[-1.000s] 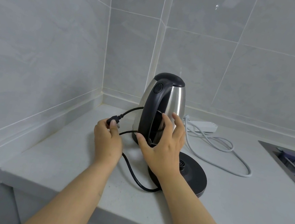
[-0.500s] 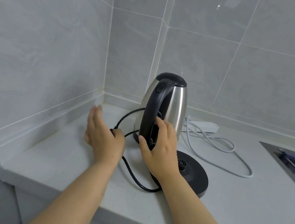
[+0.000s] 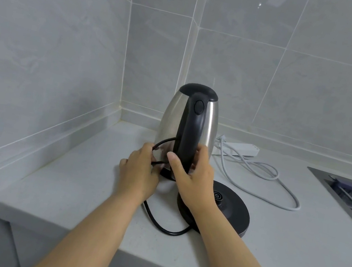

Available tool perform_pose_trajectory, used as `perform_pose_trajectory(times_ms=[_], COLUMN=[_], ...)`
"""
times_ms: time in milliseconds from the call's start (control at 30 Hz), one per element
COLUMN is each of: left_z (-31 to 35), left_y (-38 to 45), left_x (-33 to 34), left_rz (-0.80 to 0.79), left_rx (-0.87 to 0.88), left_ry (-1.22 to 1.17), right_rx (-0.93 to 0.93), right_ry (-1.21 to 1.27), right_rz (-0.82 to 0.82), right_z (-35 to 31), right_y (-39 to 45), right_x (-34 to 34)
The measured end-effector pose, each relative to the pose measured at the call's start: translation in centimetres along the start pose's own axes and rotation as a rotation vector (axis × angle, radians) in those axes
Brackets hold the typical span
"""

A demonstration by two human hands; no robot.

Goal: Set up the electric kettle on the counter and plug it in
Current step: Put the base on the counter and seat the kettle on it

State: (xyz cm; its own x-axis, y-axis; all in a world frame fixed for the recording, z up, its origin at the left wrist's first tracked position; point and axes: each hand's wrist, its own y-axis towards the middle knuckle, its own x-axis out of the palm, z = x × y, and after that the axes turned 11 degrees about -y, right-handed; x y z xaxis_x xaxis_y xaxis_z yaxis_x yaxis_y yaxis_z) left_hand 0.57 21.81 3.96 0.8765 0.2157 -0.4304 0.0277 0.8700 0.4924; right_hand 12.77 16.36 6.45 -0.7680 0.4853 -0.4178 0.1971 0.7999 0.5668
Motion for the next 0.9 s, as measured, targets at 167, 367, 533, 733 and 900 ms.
perform_pose_trajectory(times_ms=[167,367,533,733,900], left_z=[-0.9,0.4,0.5,0.7,0.5], left_y=[0.6,0.1,0.1,0.0,-0.1], left_x=[-0.2,-0.5,-0.5,-0.6,-0.6], left_rz=[0.14,0.144,0.143,0.133,0.123], left_rx=[-0.166,-0.159,-0.189,-0.189,-0.187], left_ry=[-0.154,-0.234,-0.219,-0.21,-0.243], right_rx=[0.066,0.173,0.196,0.158,0.037], right_ry=[0.057,0.218,0.235,0.192,0.146], right_rz=[0.14,0.187,0.319,0.437,0.521], right_z=[-0.4,0.1,0.1,0.0,-1.0], right_y=[0.1,1.0,1.8,1.8,0.6], right_x=[-0.5,-1.2,-1.7,-2.9,-4.1])
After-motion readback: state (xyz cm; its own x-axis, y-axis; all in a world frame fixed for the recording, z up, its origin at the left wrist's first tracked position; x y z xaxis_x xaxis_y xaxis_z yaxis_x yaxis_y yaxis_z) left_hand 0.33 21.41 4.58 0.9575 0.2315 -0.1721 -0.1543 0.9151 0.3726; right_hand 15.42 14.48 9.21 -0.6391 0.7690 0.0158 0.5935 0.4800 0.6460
